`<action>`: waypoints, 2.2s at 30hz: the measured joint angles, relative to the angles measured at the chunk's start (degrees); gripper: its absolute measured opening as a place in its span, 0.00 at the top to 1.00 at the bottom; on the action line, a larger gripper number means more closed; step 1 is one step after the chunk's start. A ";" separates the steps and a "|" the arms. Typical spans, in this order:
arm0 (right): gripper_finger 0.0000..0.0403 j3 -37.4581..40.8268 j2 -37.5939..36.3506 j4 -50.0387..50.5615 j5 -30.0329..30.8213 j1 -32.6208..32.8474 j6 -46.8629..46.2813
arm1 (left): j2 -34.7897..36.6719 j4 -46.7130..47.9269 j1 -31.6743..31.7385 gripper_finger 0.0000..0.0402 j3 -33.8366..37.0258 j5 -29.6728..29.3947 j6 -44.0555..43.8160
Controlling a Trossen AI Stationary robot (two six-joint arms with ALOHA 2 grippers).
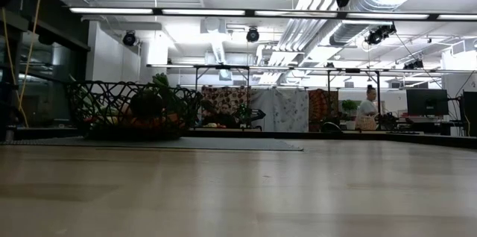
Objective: Build produce basket
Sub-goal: Put the yellow lemon into the black basket
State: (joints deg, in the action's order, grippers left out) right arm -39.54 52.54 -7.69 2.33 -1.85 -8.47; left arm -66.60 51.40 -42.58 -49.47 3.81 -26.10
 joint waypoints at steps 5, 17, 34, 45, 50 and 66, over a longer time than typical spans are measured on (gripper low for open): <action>0.40 0.01 0.01 0.21 0.00 0.00 0.00 | -5.44 -0.30 -5.86 0.42 -0.02 -0.31 1.14; 0.40 0.01 0.00 0.64 0.00 0.00 -0.46 | -14.52 -0.86 -7.48 0.42 0.00 -4.04 0.27; 0.40 0.01 0.01 1.17 0.00 0.00 -0.46 | -17.26 2.85 -10.64 0.42 0.87 -3.74 -6.28; 0.40 0.01 0.00 1.48 0.02 0.00 -0.57 | -16.86 -2.83 -10.70 0.41 5.29 -3.59 -8.77; 0.40 0.01 0.01 1.50 0.02 0.00 -0.63 | -16.69 -5.26 -10.70 0.41 7.30 -3.74 -12.49; 0.40 0.01 0.01 2.37 0.04 0.00 -0.66 | -15.50 -7.83 -10.57 0.43 8.65 -4.40 -12.79</action>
State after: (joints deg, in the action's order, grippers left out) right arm -39.53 52.56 -5.32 2.37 -1.85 -9.13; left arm -82.09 43.58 -53.15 -40.83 -0.60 -38.89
